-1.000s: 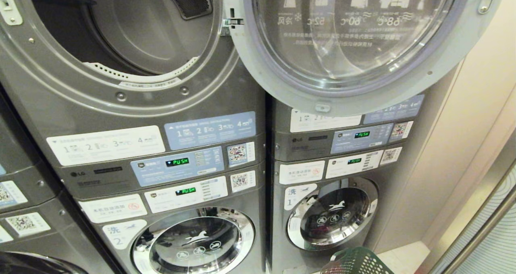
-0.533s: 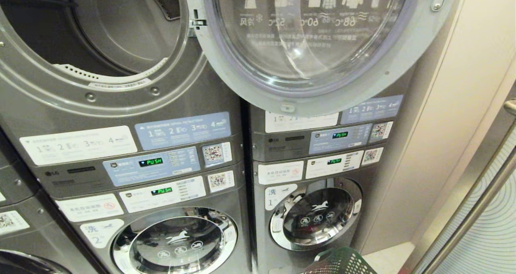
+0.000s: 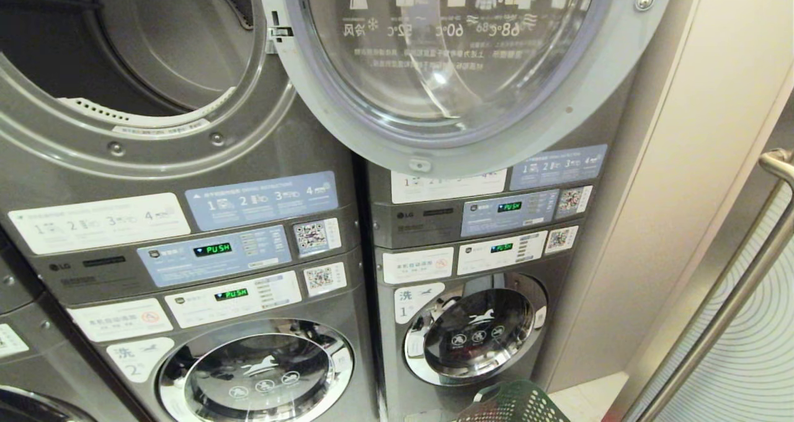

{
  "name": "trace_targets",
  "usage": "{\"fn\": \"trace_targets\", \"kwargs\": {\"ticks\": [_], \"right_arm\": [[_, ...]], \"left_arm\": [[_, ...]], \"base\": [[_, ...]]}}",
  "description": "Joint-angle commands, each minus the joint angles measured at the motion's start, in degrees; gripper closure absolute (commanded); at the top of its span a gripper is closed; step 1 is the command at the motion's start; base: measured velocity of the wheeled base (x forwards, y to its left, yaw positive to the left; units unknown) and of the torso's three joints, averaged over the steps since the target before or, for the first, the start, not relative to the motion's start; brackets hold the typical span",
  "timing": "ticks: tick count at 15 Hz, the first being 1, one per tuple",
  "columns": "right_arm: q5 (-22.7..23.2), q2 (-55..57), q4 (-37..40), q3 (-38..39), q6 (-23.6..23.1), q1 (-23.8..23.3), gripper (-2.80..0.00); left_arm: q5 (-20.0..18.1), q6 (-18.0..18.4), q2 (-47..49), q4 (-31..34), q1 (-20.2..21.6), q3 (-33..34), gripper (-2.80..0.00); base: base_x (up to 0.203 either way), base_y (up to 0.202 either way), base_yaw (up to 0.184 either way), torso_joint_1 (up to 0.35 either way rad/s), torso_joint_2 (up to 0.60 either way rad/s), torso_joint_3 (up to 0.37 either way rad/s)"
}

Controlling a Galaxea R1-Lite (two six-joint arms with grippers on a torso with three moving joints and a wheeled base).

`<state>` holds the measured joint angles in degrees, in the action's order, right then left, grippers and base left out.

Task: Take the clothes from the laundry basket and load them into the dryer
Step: Take the clothes out of the basket

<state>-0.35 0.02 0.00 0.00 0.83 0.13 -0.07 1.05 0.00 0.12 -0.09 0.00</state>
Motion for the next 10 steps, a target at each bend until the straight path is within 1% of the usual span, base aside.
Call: {"fn": "trace_targets", "kwargs": {"ticks": [1,10], "right_arm": [[-0.1,0.0,-0.1,0.0,0.8,0.0,0.0],[-0.1,0.0,-0.1,0.0,0.9,0.0,0.0]], "left_arm": [[0.0,0.0,-0.1,0.0,0.0,0.0,0.0],[0.0,-0.4,-0.1,0.0,-0.1,0.0,0.0]], "base": [[0.0,0.0,0.0,-0.05,0.12,0.055],[0.0,0.0,0.0,-0.054,0.12,0.064]]}}
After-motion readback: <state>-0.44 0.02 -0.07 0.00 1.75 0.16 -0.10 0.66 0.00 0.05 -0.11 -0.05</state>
